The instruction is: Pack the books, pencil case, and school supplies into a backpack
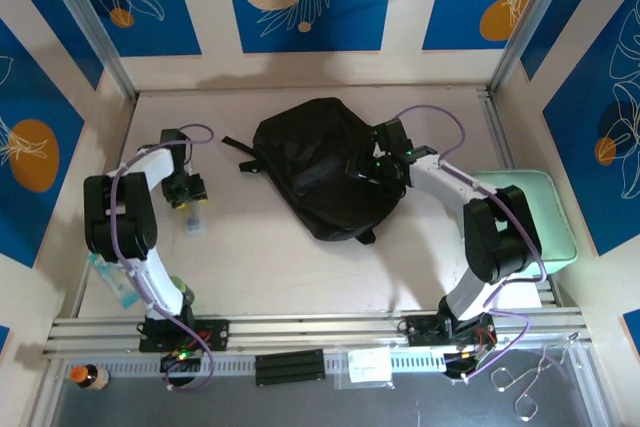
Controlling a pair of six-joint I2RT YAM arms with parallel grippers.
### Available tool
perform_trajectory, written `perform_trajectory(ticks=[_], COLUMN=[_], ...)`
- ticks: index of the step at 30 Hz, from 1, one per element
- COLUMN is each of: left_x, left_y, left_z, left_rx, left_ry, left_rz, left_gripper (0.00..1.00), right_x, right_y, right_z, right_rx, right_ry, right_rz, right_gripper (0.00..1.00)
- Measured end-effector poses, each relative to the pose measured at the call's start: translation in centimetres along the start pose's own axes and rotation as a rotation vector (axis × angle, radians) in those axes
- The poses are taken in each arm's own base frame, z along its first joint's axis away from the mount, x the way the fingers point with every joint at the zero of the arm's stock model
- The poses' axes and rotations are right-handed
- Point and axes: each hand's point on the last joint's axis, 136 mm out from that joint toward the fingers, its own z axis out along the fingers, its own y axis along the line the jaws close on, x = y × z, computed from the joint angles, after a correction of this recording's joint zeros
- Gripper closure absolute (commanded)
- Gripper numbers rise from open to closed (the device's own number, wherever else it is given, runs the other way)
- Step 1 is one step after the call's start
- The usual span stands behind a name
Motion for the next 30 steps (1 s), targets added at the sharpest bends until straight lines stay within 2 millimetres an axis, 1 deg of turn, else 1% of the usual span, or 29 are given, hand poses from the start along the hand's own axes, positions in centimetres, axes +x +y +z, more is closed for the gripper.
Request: perform_trajectory(ticks=[3,5,8,10,12,13,16,19,22,26,29,30], left_x=[-0.1,-0.4,-0.9,-1.1,-1.1,-0.9,-0.1,0.5,1.0,0.9,0.9,0.9], left_y=[-1.5,-2.7,-5.4,-7.3,-9.7,-11.2,-14.8,-17.6,-19.8,-21.8,-22.5,-22.6], left_z=[-1.0,-2.0,-3.7,-4.9,-5.9,-6.5,-7.4,-7.9,-8.6,-9.9,-10.0,-9.9], left_rx=[0.091,0.167,0.301,0.385,0.469,0.518,0.633,0.717,0.789,0.867,0.895,0.898], left_ry=[-0.024,-0.052,-0.099,-0.129,-0.153,-0.162,-0.166,-0.155,-0.138,-0.135,-0.12,-0.113], left_rz=[-0.004,-0.017,-0.039,-0.052,-0.06,-0.064,-0.094,-0.142,-0.181,-0.205,-0.219,-0.228], left_gripper=[0.64,0.65,0.65,0.65,0.65,0.65,0.65,0.65,0.66,0.66,0.67,0.67], right_x=[0.4,0.8,1.7,2.8,4.1,4.8,6.4,7.8,8.7,8.6,8.1,7.9], right_y=[0.9,2.2,5.7,8.1,10.3,11.3,14.3,16.5,18.1,18.9,19.1,19.0], right_z=[-0.3,-0.5,-0.7,-0.7,-0.7,-0.5,0.2,0.8,1.3,2.1,2.6,2.8], right_rx=[-0.039,-0.082,-0.175,-0.235,-0.29,-0.314,-0.374,-0.415,-0.435,-0.439,-0.436,-0.432], right_ry=[-0.011,-0.016,-0.022,-0.016,-0.001,0.011,0.041,0.06,0.07,0.069,0.064,0.063], right_rz=[-0.018,-0.047,-0.122,-0.177,-0.229,-0.253,-0.32,-0.383,-0.43,-0.449,-0.453,-0.45], right_gripper=[0.37,0.35,0.34,0.34,0.34,0.34,0.34,0.34,0.34,0.36,0.42,0.46])
